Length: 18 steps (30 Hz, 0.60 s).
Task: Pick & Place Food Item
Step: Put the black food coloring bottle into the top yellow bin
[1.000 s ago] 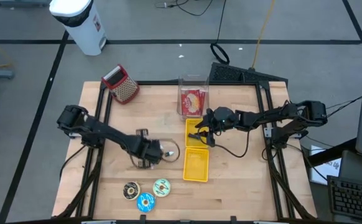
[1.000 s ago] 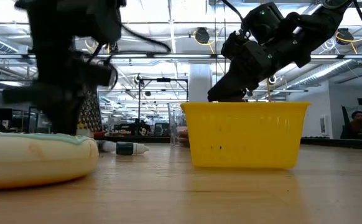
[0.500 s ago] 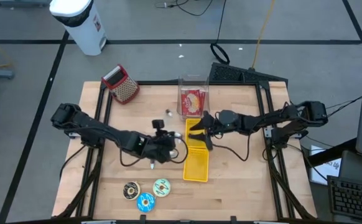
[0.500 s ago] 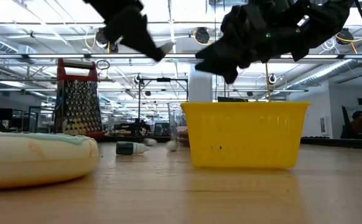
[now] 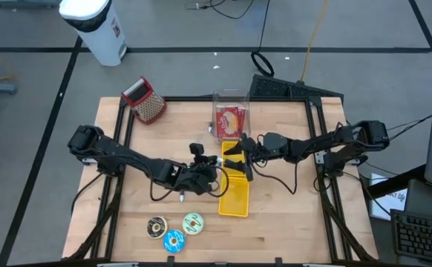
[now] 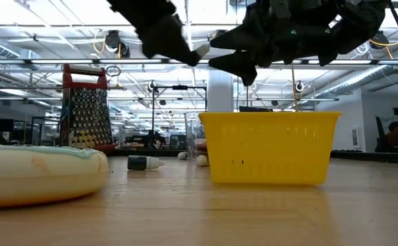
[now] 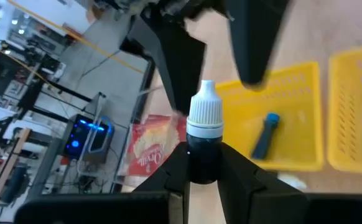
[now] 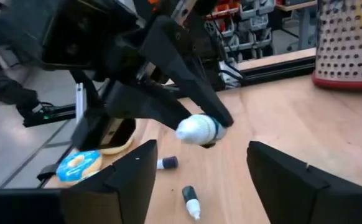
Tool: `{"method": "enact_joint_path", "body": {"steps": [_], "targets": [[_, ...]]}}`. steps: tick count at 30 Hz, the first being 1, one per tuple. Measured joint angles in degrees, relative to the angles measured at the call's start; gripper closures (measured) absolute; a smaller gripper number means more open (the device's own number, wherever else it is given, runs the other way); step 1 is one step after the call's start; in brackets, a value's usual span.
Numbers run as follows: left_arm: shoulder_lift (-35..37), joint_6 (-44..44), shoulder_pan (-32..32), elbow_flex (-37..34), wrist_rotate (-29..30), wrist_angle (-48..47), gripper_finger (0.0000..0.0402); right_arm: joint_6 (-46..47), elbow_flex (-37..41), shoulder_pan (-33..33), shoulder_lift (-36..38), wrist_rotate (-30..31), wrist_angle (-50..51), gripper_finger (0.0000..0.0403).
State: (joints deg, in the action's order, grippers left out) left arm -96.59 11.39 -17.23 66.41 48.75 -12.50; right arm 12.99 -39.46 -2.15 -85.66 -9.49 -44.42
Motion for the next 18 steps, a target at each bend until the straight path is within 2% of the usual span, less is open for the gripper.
{"method": "enact_joint_path", "body": {"steps": [3, 9, 18], "targets": [[-0.6, 0.5, 0.1, -0.2, 1.0, 0.3, 0.0347, 0.0, -0.4, 0.5, -1.8, 3.2, -1.7, 0.0155], [-1.4, 0.3, 0.5, -0.1, 1.0, 1.0, 0.0346, 3.4, -1.1, 0.5, -2.5, 3.8, -2.3, 0.0158], [-1.8, 2.3, 0.8, -0.2, 0.4, 2.7, 0.0344, 5.0, -1.1, 0.3, -2.5, 5.0, -1.2, 0.0202]]}}
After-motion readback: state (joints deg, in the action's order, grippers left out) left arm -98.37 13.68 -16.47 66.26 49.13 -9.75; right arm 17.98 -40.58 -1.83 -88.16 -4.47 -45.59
